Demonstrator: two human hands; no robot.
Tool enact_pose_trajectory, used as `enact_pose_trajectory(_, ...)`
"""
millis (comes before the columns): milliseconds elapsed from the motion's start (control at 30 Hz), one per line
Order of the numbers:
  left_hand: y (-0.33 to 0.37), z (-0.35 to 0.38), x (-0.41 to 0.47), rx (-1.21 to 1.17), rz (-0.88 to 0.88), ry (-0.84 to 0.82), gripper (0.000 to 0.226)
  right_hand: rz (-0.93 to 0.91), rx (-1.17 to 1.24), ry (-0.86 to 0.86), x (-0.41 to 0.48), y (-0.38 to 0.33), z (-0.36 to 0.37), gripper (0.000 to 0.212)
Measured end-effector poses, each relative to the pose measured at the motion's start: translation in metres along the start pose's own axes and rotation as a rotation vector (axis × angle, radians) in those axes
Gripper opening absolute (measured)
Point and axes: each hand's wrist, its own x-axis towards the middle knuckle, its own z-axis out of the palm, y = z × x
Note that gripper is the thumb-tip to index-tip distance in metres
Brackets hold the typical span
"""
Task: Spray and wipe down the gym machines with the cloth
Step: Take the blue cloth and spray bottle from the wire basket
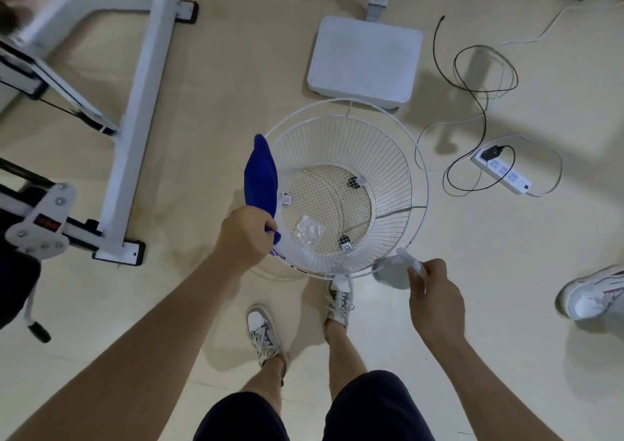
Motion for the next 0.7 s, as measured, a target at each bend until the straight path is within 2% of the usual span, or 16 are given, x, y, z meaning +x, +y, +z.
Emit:
enact_pose_trajectory(200, 0.039, -0.054, -0.016, -0.08, 0.032, 0.033, 0.014, -0.119, 0.071, 0.055, -0.022, -0.035, -0.037, 0.022)
enact_pose_trajectory(333, 0.064, -0.089, -0.047, -0.122, 0.117, 0.045, 0.023, -0.184, 0.178, 0.07, -0.041, -0.069, -0.062, 0.024)
enact_pose_trajectory(433, 0.083, -0.118, -0.073, -0.12, 0.305, 0.24, 0.017, -0.227, 0.283, 0.062, -0.053, -0.097, -0.082, 0.023)
enact_pose_trajectory(500, 0.098, -0.139, -0.09, -0.373, 0.329, 0.302, 0.014, -0.266, 0.366, 0.065, -0.06, -0.119, -0.097, 0.021)
enact_pose_trajectory(600, 0.122, -0.166, -0.114, -0.824, 0.213, 0.338, 0.015, -0.354, 0.474, 0.078, -0.072, -0.158, -0.122, 0.019)
enact_pose_trajectory(700, 0.138, -0.179, -0.135, -0.88, 0.132, 0.301, 0.005, -0.445, 0.567, 0.12, -0.088, -0.2, -0.151, 0.023)
